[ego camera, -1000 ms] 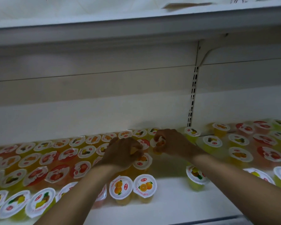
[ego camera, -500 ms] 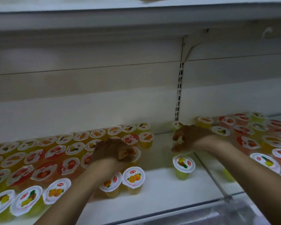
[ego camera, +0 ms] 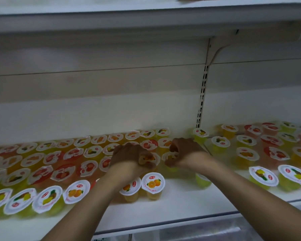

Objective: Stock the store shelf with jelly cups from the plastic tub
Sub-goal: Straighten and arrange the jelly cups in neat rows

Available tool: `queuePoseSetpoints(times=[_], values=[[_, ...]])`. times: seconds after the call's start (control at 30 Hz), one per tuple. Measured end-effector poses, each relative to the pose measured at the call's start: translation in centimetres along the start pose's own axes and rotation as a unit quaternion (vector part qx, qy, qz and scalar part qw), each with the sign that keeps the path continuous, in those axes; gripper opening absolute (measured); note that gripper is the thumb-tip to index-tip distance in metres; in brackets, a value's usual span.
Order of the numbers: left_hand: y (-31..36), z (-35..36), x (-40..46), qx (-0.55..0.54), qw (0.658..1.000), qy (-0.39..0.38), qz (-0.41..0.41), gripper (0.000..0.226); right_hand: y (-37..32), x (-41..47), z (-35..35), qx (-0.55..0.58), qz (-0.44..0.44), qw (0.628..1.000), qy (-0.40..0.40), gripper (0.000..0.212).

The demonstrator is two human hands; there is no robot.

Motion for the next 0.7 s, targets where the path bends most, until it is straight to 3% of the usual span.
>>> queuePoseSetpoints(times=[0.23,0.43,0.6,0.7], values=[[0.1,-0.2,-0.2,0.002,1.0,0.002,-0.01,0.038,-0.3,-0.1,0.4,-0.008,-0.008,1.0,0.02,0.039],[0.2,0.1,-2.2,-0.069,0.995,0.062,0.024,0.038,1.7,-3.0,-2.7,0.02,0.005,1.0,0.003,0.034],[1.5,1.1,-4.1,-0.039,0.994,0.061,0.085,0.048,4.2,-5.5,-1.3,-0.033,0.036,0.995,-0.089,0.067],[1.7,1.9,-5.5,0.022,0.994,0.054,0.092,0.067,4.5,-6.2,-0.3,-0.057,0.03,0.996,-0.057,0.068]])
Point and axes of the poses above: each hand's wrist, its own x-axis towards the middle knuckle, its own z-axis out of the palm, y = z × x, the point moved 7 cm from there along x, towards the middle knuckle, and after that the axes turned 13 degrees about -y, right-handed, at the moved point
